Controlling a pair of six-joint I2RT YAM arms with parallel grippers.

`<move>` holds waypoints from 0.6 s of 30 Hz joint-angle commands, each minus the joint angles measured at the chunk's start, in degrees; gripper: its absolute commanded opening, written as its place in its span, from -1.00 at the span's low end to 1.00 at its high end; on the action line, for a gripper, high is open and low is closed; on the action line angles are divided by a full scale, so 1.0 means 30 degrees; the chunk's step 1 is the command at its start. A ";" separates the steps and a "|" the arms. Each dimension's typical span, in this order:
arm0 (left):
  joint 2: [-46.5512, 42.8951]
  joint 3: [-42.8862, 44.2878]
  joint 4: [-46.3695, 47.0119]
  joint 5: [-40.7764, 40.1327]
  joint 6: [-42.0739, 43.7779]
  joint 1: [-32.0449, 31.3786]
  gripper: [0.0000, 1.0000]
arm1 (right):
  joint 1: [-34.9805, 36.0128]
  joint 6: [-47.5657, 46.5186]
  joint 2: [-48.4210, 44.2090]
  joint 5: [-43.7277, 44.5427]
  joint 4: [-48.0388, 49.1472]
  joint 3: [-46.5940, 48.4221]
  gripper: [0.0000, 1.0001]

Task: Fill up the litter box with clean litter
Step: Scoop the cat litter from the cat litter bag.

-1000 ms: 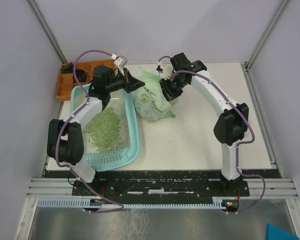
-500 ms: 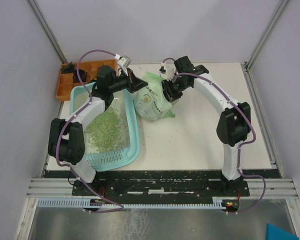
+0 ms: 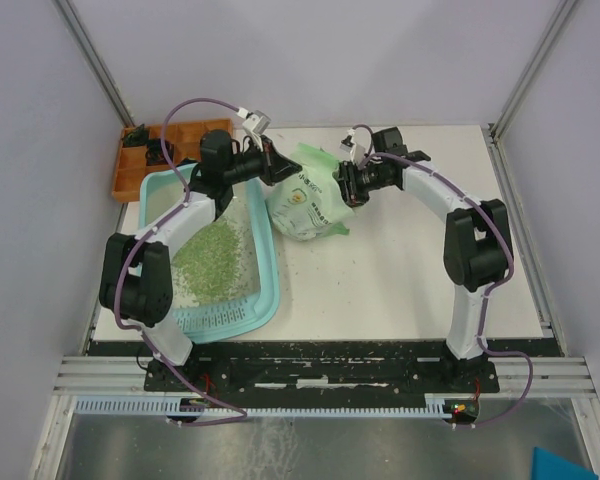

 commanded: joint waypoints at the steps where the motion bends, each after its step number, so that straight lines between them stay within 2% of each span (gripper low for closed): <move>1: -0.1310 0.1833 0.2745 0.1203 -0.0002 -0.0560 -0.95 | 0.0069 0.2567 -0.0157 -0.2211 0.4450 -0.0692 -0.96; 11: -0.1593 0.2004 0.1863 0.0966 0.0757 -0.0561 -0.95 | -0.0959 0.7505 -0.1953 -0.4262 0.9529 -0.1597 -0.96; 18: -0.1772 0.2024 0.1587 0.0803 0.1011 -0.0513 -0.95 | -0.1302 0.9094 -0.2641 -0.5036 1.1045 -0.1941 -0.96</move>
